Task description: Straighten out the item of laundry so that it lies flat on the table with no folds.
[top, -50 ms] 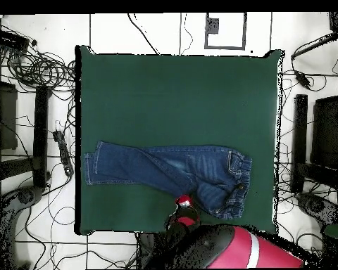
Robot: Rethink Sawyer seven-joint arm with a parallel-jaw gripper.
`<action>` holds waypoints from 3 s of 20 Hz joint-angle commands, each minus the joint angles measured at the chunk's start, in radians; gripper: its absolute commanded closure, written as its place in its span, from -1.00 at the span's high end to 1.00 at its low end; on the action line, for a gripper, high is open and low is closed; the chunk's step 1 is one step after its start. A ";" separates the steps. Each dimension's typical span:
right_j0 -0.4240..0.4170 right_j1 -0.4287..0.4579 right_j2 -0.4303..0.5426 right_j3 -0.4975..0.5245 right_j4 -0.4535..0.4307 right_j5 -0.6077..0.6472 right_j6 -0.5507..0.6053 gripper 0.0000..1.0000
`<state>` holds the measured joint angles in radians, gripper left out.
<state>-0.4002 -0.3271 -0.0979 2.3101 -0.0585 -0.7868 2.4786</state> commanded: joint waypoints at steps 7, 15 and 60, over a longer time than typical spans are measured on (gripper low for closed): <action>-0.020 0.161 0.122 -0.042 -0.193 -0.117 0.194 -1.00; -0.038 0.186 0.112 -0.074 -0.275 -0.117 0.143 -1.00; -0.087 -0.080 0.052 -0.113 -0.487 0.349 0.119 -1.00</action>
<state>-0.5755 -0.3583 -0.0116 2.2495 -0.7220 -0.5510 2.4786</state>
